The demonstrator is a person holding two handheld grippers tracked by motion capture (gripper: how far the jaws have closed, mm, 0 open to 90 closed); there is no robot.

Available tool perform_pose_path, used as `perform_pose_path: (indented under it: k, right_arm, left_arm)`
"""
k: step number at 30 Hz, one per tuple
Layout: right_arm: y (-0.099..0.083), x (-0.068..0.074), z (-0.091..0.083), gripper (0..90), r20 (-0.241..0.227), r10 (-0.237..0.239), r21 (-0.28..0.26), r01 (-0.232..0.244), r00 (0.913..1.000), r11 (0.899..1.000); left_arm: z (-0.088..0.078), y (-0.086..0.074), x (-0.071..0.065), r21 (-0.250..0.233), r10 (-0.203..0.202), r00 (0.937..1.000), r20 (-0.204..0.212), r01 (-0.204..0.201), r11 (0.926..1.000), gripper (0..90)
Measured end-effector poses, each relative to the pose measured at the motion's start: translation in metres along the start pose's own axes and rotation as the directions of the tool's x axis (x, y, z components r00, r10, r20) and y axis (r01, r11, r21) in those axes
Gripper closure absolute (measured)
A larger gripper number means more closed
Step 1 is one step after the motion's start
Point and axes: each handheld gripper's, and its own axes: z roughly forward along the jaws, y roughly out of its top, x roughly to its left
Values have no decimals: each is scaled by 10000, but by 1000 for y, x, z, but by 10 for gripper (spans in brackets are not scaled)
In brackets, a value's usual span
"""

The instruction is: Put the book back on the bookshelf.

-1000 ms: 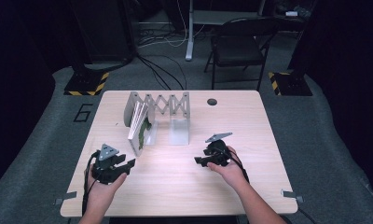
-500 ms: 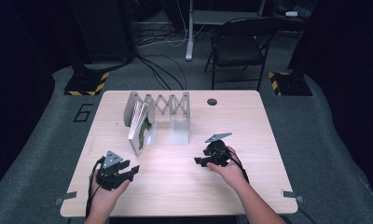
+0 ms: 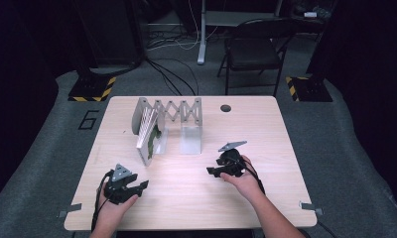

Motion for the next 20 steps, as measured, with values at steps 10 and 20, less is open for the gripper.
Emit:
perform_pose_path:
  k: [10,20]
  right_arm:
    - [0,3,2,421,-28,51,192,-51,10000,9998]
    - [-2,0,2,421,29,-58,203,58,10000,9998]
  left_arm:
    - [11,-2,3,296,116,9998,-165,-111,9995,466]
    - [13,-2,11,248,-267,9989,-374,277,9993,471]
